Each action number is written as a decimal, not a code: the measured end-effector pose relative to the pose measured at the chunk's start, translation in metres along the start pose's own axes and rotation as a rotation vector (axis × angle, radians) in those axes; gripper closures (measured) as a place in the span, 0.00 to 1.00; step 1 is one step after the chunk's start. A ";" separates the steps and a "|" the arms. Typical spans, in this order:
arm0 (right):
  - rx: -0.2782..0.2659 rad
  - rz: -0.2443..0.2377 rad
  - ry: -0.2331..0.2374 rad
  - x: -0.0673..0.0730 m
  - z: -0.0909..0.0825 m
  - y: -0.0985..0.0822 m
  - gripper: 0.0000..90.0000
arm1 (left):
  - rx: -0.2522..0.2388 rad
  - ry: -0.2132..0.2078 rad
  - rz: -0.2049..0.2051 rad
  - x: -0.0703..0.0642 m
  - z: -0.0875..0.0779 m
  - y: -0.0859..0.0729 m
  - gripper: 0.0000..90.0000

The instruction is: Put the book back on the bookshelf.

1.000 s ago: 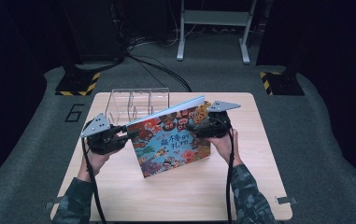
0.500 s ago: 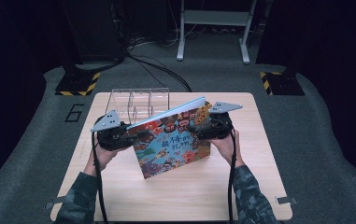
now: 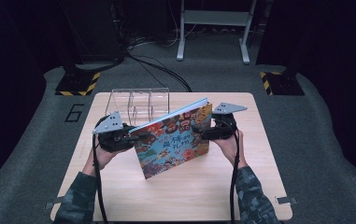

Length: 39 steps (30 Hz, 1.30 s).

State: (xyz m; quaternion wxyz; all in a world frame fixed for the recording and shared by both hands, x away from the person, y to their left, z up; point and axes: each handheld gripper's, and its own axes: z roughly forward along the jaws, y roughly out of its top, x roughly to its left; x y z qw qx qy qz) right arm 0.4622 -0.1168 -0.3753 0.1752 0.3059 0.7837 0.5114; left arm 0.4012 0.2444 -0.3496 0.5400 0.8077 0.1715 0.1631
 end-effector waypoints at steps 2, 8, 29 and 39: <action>-0.003 0.010 -0.013 0.000 0.000 0.000 0.16 | 0.008 0.003 0.013 0.000 0.000 0.001 0.82; -0.018 0.047 -0.040 -0.007 0.002 -0.001 0.14 | 0.017 -0.009 0.025 -0.004 0.000 0.004 0.84; -0.005 0.026 -0.048 0.013 0.030 0.008 0.07 | 0.064 0.043 -0.065 0.002 0.007 0.014 0.82; 0.005 0.064 -0.085 0.002 0.001 -0.012 0.07 | 0.072 0.039 -0.059 0.001 0.006 0.015 0.83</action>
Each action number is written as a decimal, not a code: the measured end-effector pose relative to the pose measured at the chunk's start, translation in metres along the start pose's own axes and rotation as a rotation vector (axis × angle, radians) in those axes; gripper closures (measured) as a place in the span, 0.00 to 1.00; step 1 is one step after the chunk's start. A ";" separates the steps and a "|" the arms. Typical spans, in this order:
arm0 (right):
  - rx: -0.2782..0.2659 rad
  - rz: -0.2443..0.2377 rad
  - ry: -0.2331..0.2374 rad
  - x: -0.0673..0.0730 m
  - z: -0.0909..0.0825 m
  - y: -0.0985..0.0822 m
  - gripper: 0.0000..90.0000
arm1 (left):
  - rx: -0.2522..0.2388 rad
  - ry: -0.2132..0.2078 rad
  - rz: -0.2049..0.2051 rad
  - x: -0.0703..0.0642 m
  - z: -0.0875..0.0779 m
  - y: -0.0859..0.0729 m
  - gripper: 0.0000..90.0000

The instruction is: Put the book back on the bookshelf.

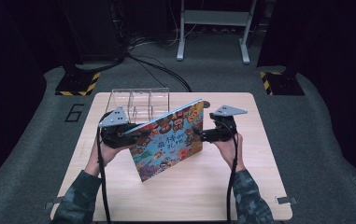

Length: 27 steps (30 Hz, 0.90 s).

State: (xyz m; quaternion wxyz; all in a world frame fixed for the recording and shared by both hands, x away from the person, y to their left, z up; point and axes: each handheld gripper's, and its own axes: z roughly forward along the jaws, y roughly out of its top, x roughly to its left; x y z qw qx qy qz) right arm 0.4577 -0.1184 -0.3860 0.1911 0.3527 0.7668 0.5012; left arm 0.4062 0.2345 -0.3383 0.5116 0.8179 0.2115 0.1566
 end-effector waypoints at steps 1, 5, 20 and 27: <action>0.006 0.006 -0.008 -0.003 -0.004 -0.005 0.06 | -0.004 0.001 -0.011 0.000 0.000 0.000 0.83; 0.042 0.022 -0.030 -0.014 -0.012 -0.026 0.06 | 0.005 -0.002 -0.017 0.000 0.001 0.002 0.78; 0.303 0.173 -0.161 -0.053 0.000 -0.146 0.03 | 0.007 -0.043 -0.030 -0.002 0.005 0.004 0.87; 0.290 0.130 -0.227 -0.054 0.004 -0.152 0.04 | 0.009 -0.072 -0.003 -0.013 0.005 0.010 0.89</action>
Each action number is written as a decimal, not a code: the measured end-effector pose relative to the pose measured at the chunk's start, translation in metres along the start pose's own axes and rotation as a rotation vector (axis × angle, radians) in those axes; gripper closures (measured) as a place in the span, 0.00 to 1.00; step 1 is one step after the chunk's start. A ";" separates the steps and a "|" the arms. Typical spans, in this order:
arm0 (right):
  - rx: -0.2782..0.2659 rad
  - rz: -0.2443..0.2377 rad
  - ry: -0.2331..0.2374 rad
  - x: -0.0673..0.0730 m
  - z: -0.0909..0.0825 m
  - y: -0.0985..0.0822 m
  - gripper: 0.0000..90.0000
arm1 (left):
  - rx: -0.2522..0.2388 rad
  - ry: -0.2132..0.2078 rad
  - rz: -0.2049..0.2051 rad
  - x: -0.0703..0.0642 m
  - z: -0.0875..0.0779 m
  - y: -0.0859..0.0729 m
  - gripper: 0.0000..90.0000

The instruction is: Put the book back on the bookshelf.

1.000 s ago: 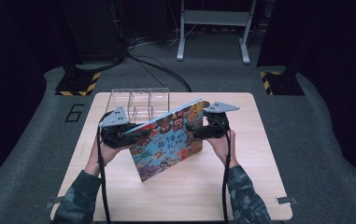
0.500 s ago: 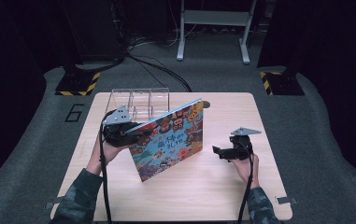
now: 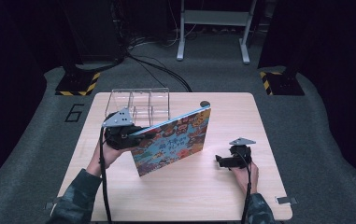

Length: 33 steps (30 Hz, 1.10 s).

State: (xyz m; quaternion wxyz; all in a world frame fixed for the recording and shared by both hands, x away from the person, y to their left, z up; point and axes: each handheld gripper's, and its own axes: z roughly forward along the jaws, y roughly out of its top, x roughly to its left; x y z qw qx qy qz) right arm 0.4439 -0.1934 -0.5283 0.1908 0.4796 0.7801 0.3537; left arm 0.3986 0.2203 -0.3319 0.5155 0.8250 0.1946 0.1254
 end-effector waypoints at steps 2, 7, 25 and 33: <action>0.000 -0.003 0.000 0.000 0.000 0.000 0.04 | 0.003 0.006 0.009 -0.001 0.000 0.002 0.89; -0.007 0.008 -0.005 0.000 0.000 0.000 0.04 | 0.003 -0.004 0.005 -0.003 -0.003 0.013 0.89; -0.007 0.012 -0.001 -0.001 -0.001 -0.001 0.05 | -0.015 0.043 0.017 -0.006 -0.025 0.035 0.89; -0.004 0.002 -0.001 -0.001 -0.001 -0.001 0.06 | -0.033 0.079 0.003 -0.002 -0.044 0.036 0.89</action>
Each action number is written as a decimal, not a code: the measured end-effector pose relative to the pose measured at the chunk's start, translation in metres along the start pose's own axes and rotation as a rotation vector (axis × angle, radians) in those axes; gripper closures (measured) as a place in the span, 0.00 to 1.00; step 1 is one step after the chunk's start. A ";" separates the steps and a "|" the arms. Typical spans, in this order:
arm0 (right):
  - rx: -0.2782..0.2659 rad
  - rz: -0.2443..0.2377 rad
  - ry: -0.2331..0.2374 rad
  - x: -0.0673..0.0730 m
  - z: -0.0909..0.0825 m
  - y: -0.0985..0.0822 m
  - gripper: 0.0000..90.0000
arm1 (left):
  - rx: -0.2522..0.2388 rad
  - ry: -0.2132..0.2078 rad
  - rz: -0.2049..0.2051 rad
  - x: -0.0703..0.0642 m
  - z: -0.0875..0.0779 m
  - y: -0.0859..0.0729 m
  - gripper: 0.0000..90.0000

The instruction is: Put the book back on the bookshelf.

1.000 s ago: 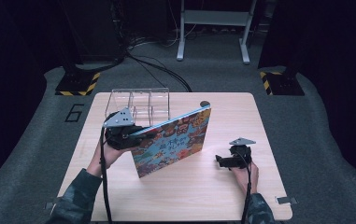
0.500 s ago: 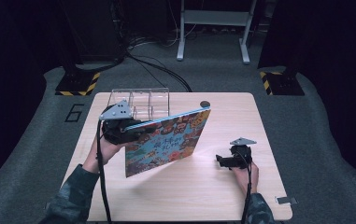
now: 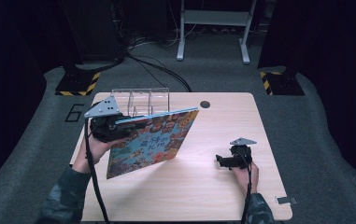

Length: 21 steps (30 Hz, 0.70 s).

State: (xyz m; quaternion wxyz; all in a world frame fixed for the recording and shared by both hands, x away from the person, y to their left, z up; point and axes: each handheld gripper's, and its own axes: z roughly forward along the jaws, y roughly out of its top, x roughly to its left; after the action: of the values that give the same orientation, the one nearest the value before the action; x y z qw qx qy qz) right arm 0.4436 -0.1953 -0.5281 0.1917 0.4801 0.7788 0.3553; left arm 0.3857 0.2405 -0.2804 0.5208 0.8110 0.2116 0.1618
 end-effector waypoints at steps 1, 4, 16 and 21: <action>0.000 0.004 0.000 0.000 0.000 0.000 0.06 | -0.003 0.011 -0.005 0.000 -0.002 -0.001 0.89; 0.000 0.003 -0.001 0.000 0.000 0.000 0.06 | -0.002 0.024 -0.009 0.002 -0.007 -0.002 0.89; 0.006 -0.009 -0.004 0.001 0.000 0.000 0.06 | -0.047 0.123 -0.044 0.010 -0.049 -0.006 0.89; 0.007 -0.004 -0.018 0.004 0.001 0.000 0.07 | -0.048 0.176 -0.082 0.017 -0.067 -0.013 0.89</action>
State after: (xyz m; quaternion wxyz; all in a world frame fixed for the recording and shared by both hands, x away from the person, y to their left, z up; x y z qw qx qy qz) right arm 0.4424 -0.1918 -0.5283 0.1978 0.4822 0.7793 0.3478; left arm 0.3657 0.3067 -0.2646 0.5255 0.7719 0.2854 0.2159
